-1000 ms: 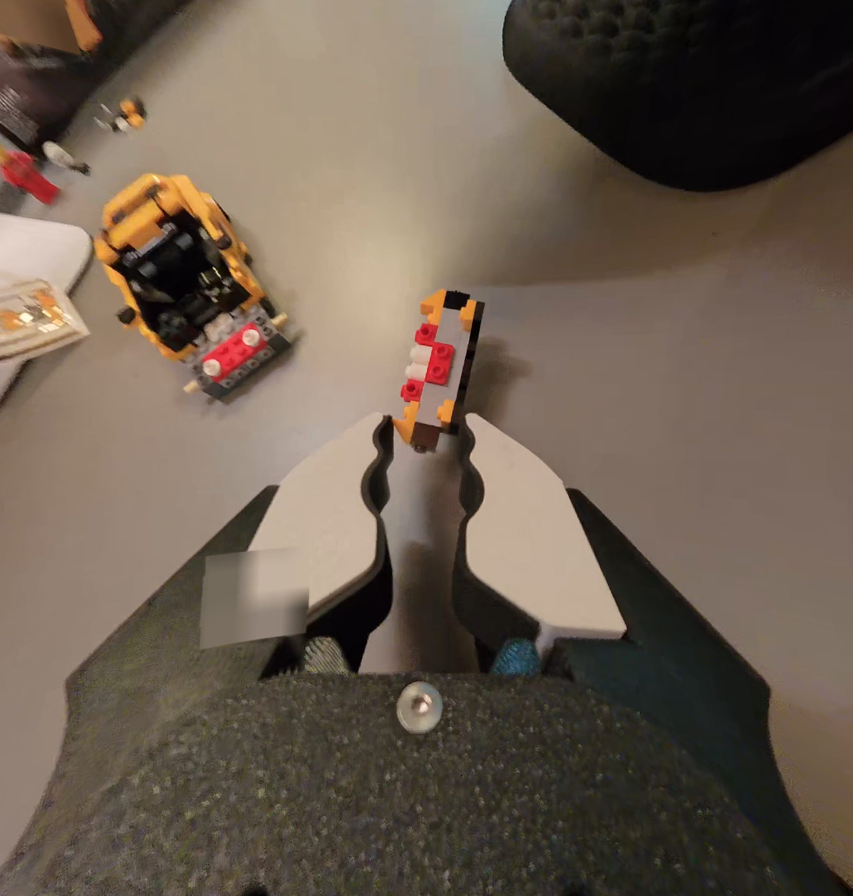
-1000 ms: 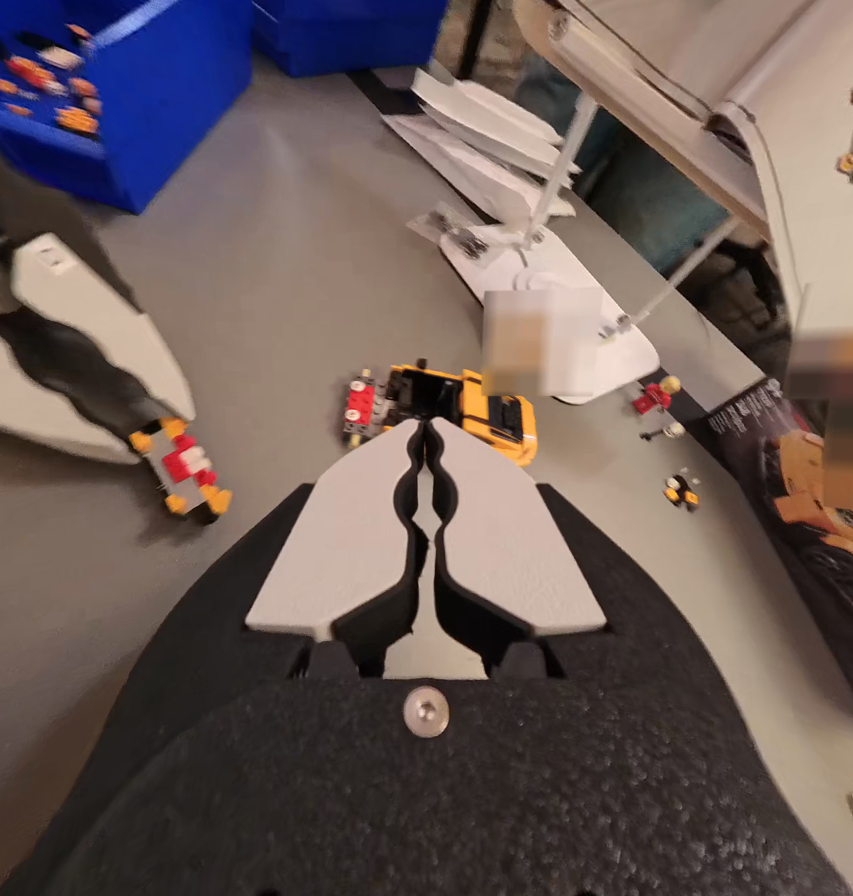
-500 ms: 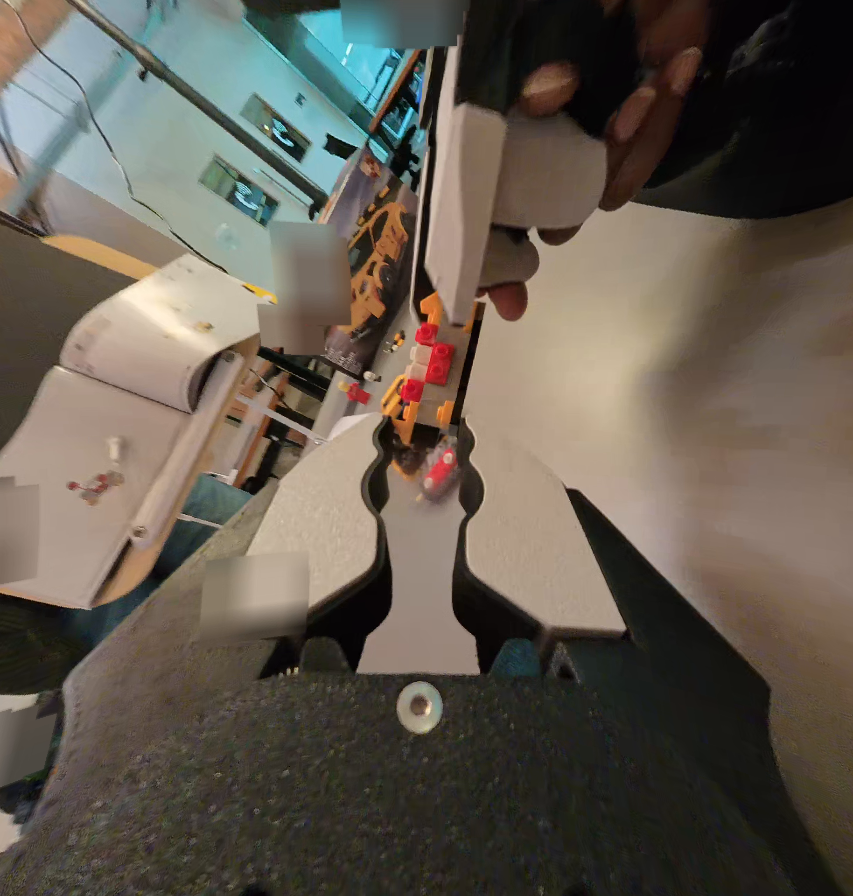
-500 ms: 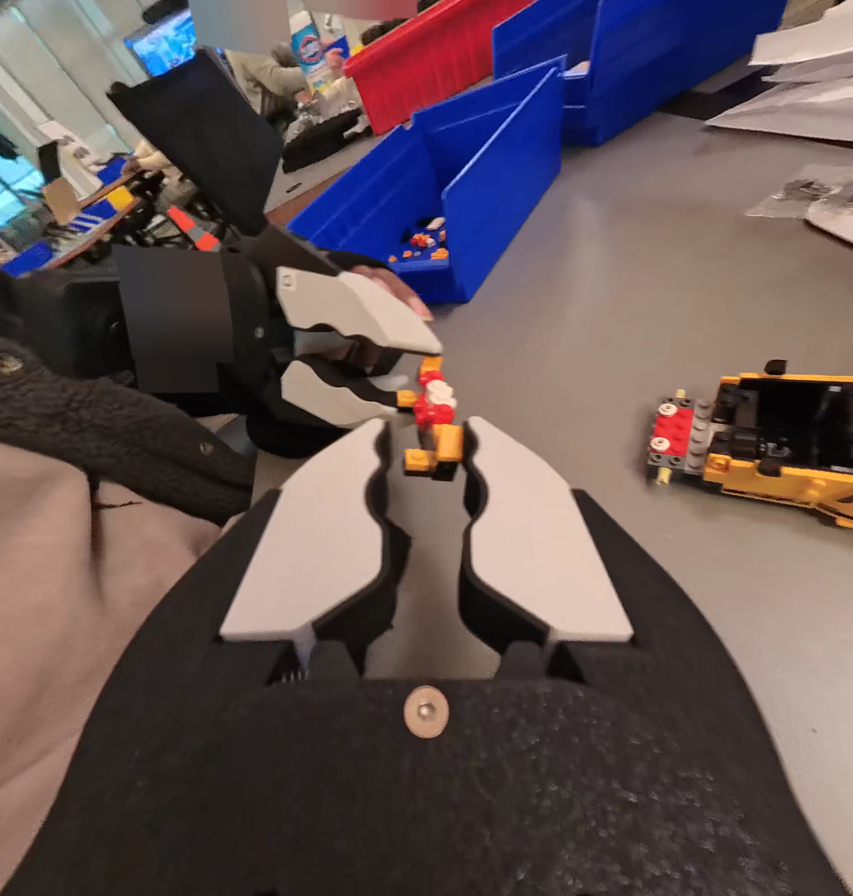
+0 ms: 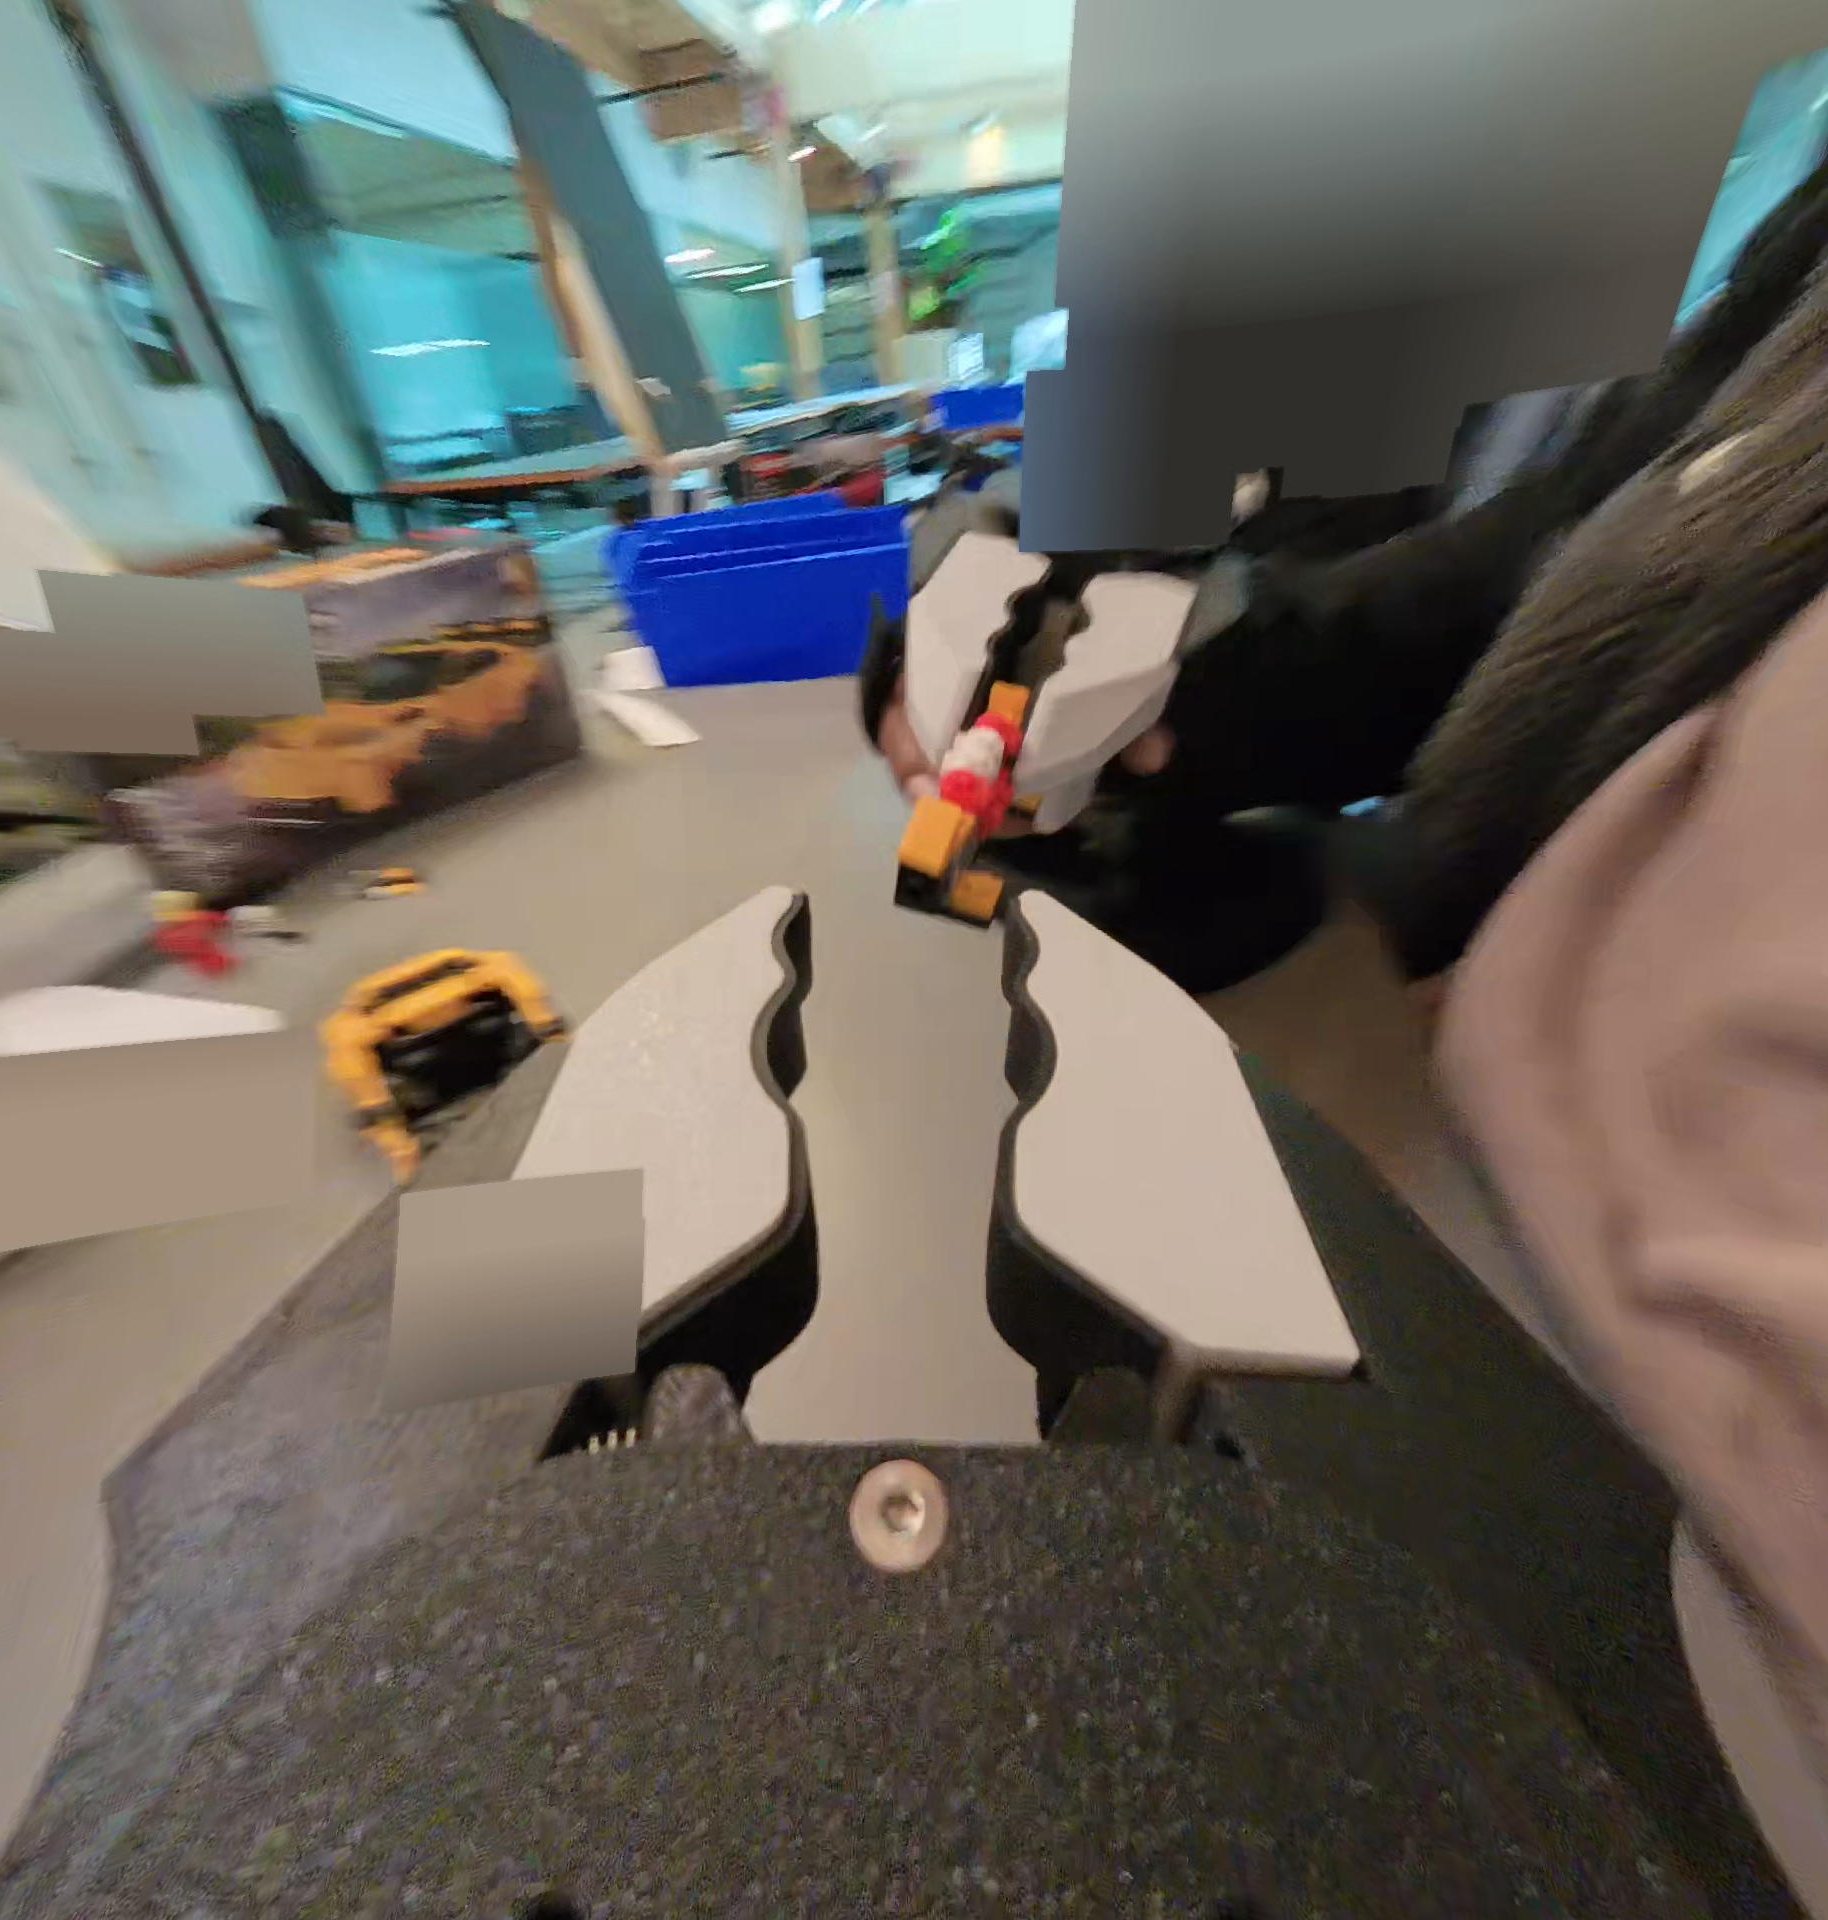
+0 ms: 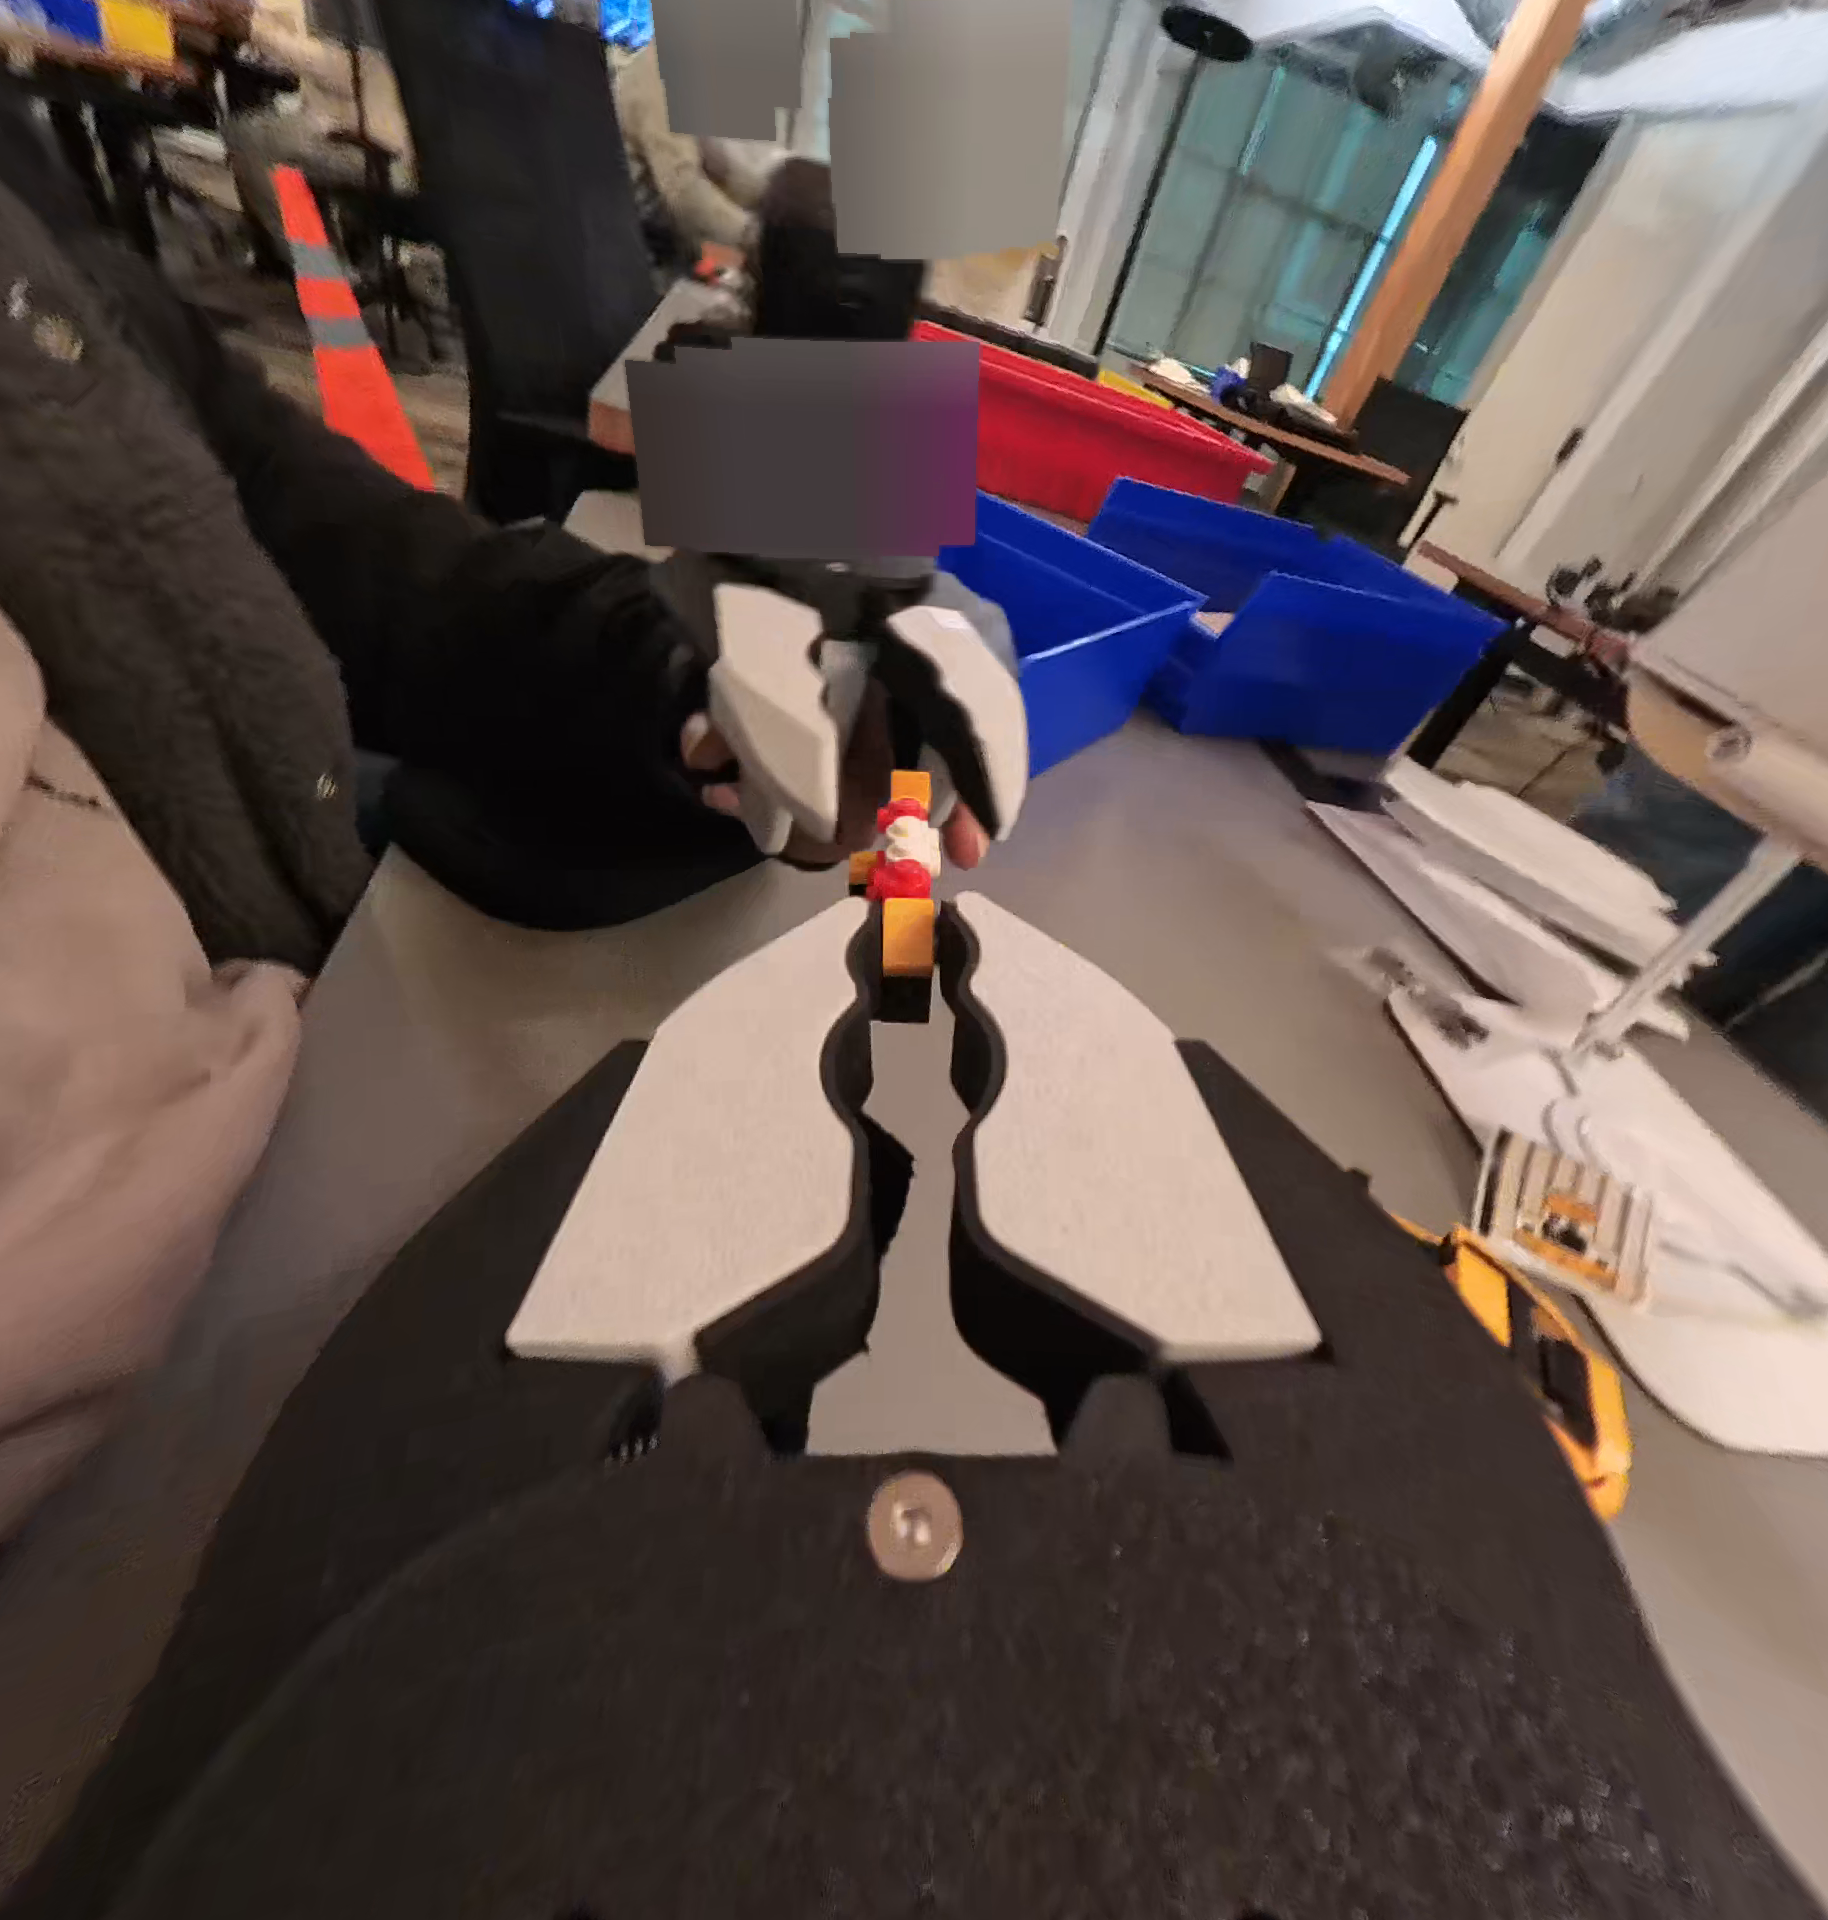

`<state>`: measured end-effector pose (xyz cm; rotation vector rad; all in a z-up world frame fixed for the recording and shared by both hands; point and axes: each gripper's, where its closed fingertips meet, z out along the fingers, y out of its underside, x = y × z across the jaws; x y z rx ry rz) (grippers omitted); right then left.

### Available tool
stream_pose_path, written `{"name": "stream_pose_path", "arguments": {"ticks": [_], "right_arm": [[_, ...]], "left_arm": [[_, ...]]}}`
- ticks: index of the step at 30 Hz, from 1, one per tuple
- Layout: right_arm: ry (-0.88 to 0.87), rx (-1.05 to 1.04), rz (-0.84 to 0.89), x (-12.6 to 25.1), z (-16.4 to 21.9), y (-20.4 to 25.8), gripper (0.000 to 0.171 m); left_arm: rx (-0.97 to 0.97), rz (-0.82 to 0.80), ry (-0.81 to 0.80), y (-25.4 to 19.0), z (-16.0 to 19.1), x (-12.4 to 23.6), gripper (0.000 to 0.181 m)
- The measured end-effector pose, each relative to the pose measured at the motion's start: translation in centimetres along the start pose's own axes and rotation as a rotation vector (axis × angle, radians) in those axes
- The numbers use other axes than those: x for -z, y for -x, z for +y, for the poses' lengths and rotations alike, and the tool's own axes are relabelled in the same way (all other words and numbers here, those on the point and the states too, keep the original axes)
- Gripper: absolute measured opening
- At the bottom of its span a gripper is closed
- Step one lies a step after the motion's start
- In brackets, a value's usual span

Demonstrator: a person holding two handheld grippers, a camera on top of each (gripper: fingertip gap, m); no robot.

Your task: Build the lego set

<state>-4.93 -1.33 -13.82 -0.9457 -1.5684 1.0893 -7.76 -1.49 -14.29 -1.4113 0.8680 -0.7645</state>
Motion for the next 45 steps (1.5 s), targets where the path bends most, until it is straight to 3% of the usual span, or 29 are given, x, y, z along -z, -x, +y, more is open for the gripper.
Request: {"name": "stream_pose_path", "arguments": {"ticks": [3,7,18,33,45], "right_arm": [[0.015,0.088,-0.031,-0.3,0.0,1.0,0.01],[0.024,0.109,-0.038,-0.6,0.1,0.9,0.01],[-0.013,0.132,0.019,-0.4,-1.3,0.4,0.01],[0.013,0.176,-0.092,-0.6,-1.2,1.9,0.01],[0.111,0.058,-0.093,-1.1,1.3,1.2,0.011]], "left_arm": [[0.003,0.085,0.003,-1.4,0.0,-0.2,0.026],[-0.057,0.044,0.027,-1.4,0.1,-0.4,0.012],[-0.161,-0.074,0.005,-1.4,-1.4,-0.3,0.01],[-0.321,0.016,0.047,-3.2,-1.3,0.3,0.01],[-0.115,0.069,0.085,-2.1,1.2,0.0,0.01]]}}
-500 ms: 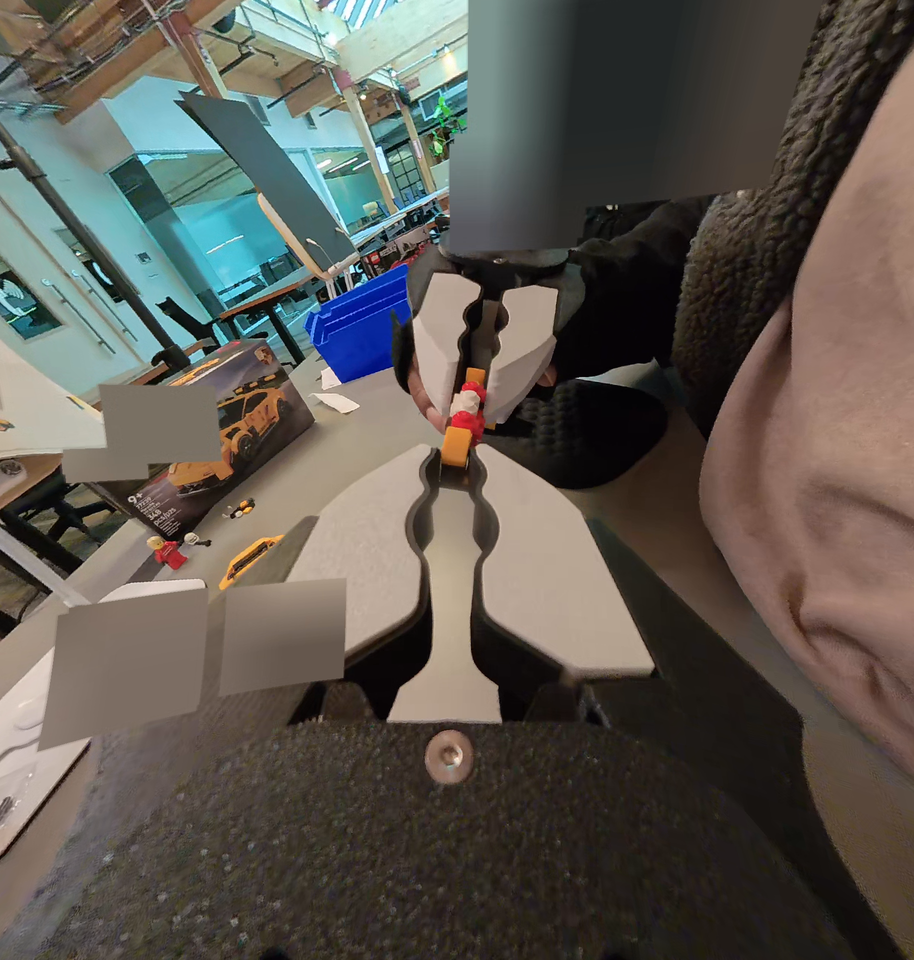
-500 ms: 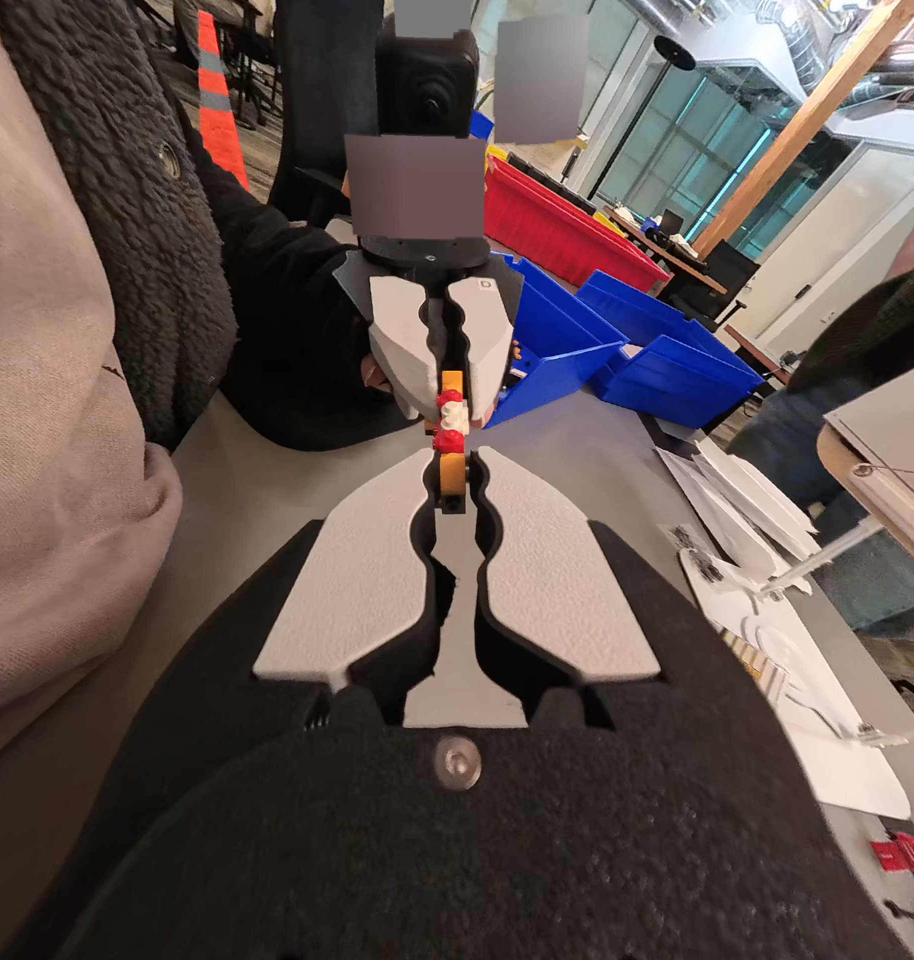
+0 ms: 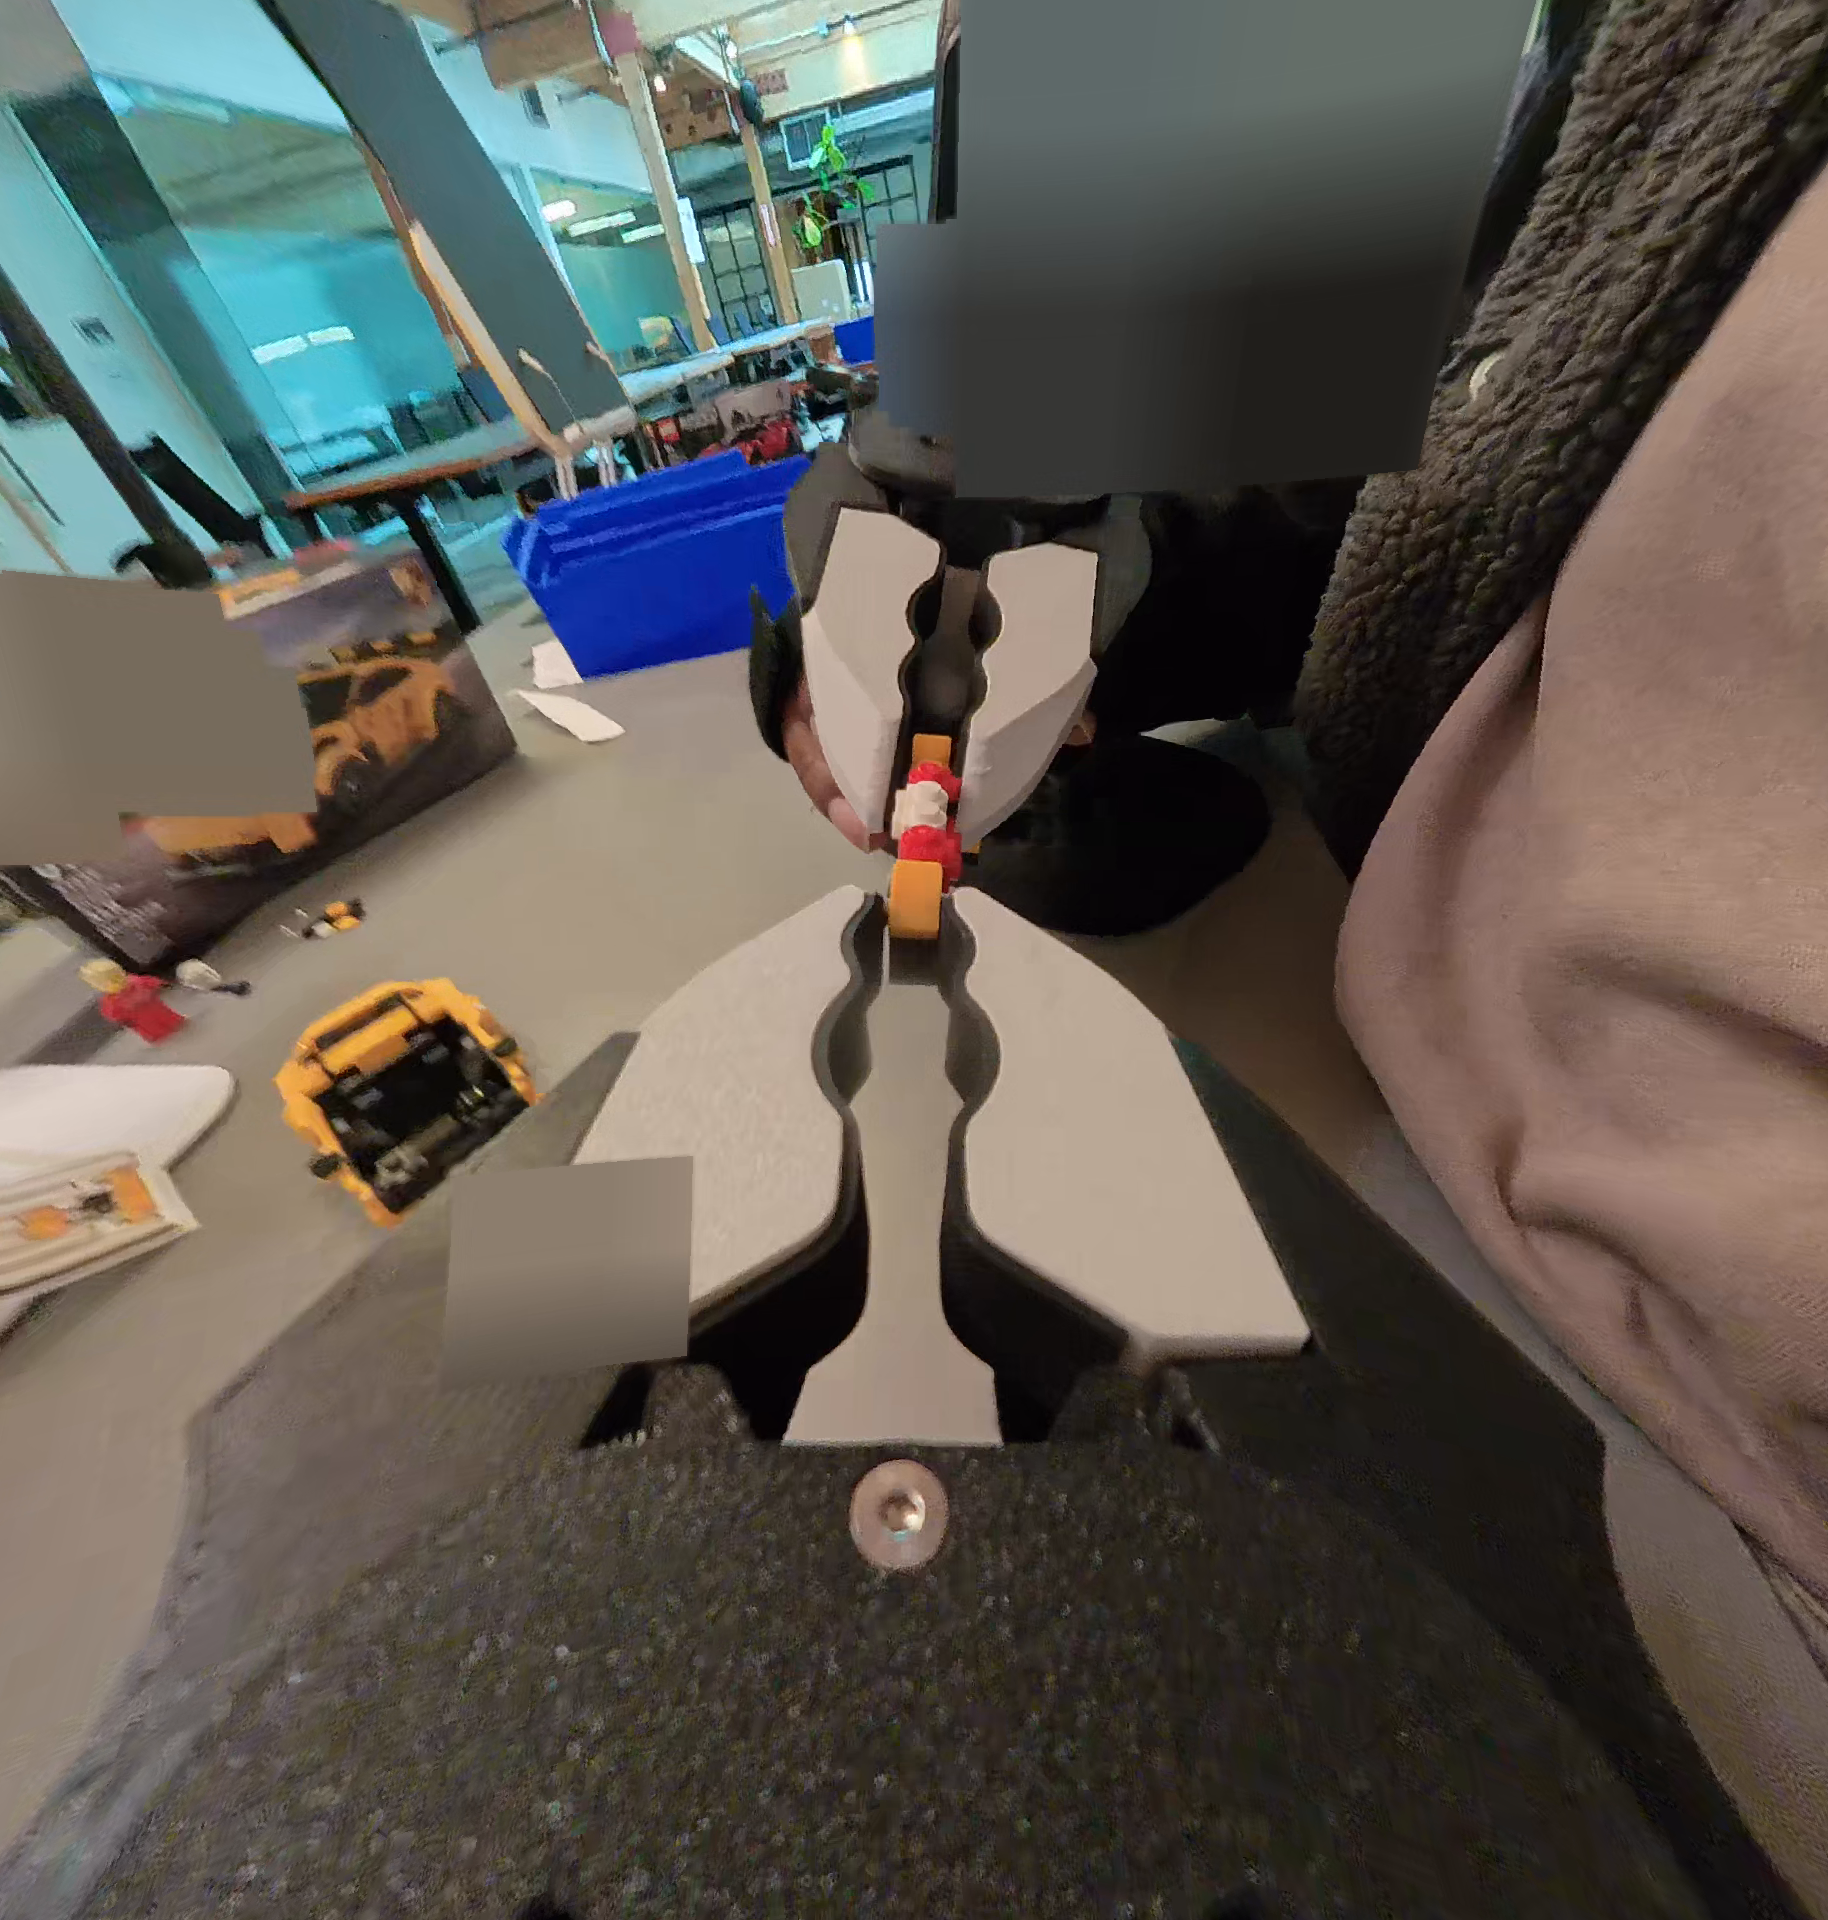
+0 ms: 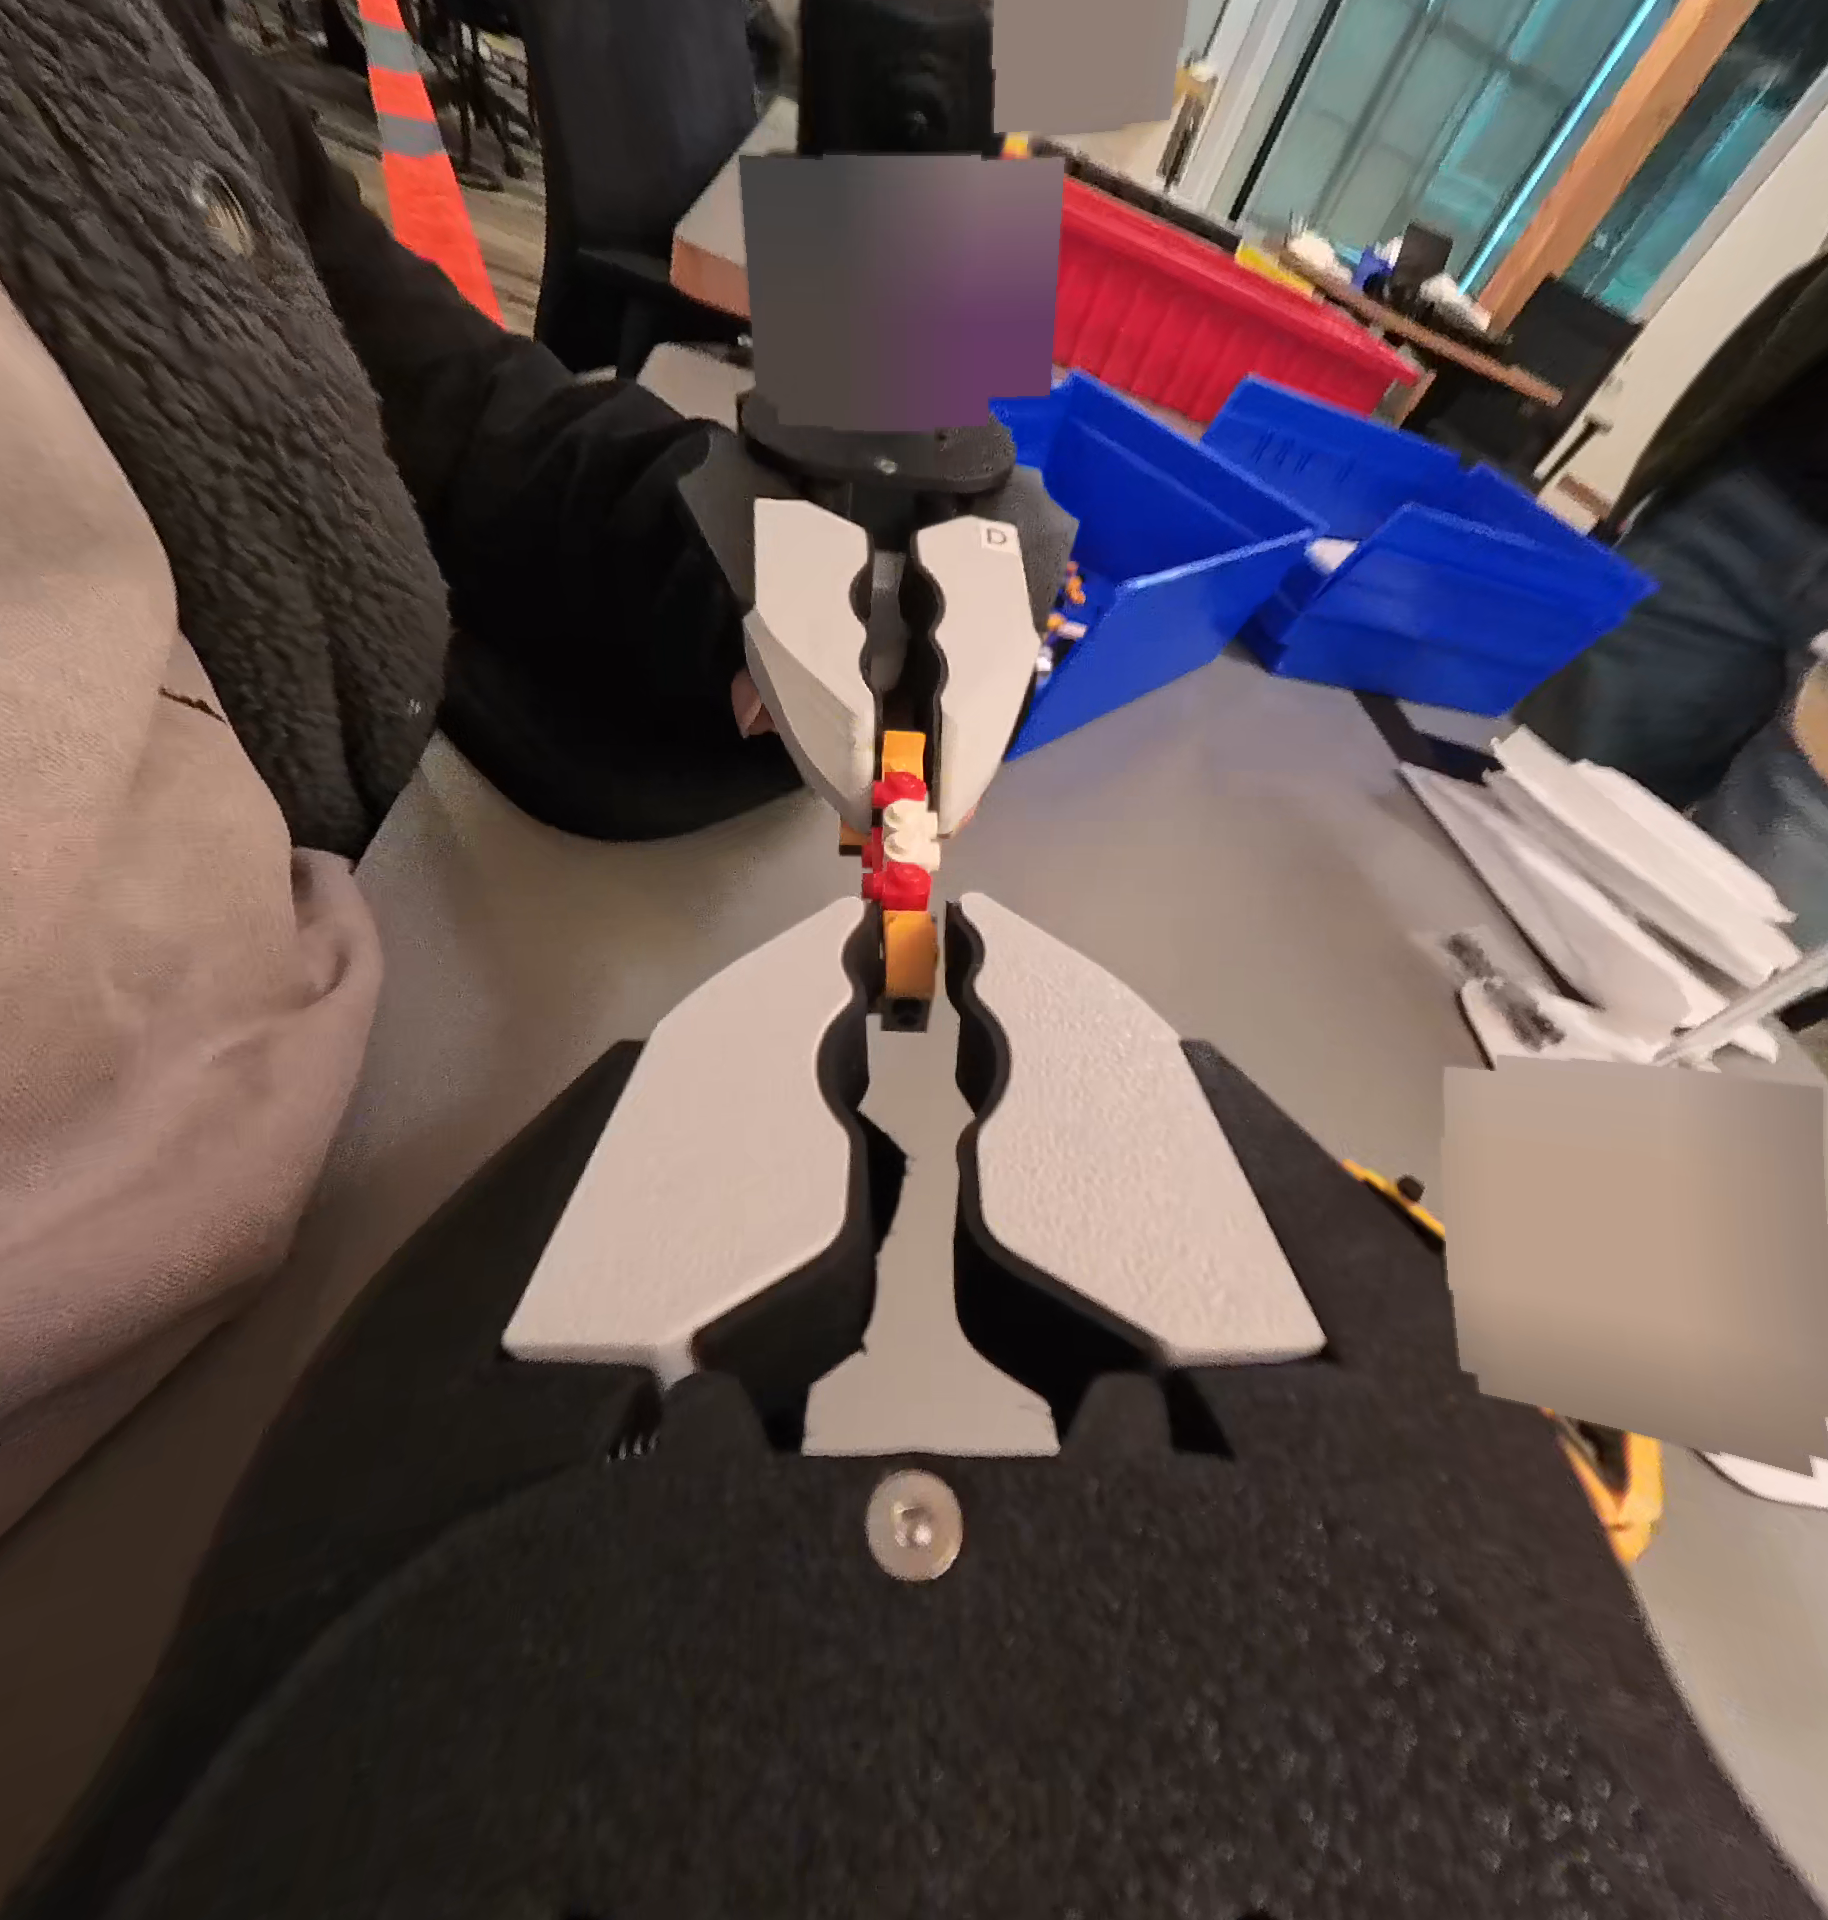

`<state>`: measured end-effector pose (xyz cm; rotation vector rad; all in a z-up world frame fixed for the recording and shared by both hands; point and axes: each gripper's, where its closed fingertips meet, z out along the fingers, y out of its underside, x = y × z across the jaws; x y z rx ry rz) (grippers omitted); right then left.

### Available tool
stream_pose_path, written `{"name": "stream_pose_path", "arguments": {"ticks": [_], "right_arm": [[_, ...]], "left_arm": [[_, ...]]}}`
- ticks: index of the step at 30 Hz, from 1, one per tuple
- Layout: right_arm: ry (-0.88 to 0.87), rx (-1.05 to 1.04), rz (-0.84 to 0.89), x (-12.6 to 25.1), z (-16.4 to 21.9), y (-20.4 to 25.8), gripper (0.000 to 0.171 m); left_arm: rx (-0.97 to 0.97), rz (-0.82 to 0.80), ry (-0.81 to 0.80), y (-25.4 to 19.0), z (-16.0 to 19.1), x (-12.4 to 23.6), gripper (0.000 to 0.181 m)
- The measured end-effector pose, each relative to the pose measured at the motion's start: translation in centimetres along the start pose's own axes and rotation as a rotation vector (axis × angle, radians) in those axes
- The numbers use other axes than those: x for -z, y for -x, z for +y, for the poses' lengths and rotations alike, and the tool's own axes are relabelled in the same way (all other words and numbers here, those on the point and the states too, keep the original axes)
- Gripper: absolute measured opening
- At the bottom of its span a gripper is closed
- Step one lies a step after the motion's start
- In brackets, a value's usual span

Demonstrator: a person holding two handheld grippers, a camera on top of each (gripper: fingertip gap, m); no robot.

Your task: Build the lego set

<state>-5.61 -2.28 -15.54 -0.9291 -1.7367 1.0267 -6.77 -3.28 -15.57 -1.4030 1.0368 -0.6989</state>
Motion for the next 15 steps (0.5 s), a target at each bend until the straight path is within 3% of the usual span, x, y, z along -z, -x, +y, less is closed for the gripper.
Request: {"name": "stream_pose_path", "arguments": {"ticks": [3,8,11,15], "right_arm": [[0.088,-0.052,-0.024,-0.3,2.0,0.1,0.016],[0.212,-0.154,-0.037,-1.0,4.5,0.3,0.01],[0.227,-0.297,0.021,-1.1,5.0,-1.0,0.009],[0.351,-0.424,0.268,-0.5,7.8,-4.9,0.009]], "left_arm": [[0.055,0.033,0.044,0.1,1.5,-0.3,0.01],[0.103,0.024,0.124,0.6,3.6,-0.8,0.01],[0.154,-0.083,0.137,2.6,4.1,-0.7,0.012],[0.141,-0.303,0.162,6.0,4.5,0.6,0.017]]}}
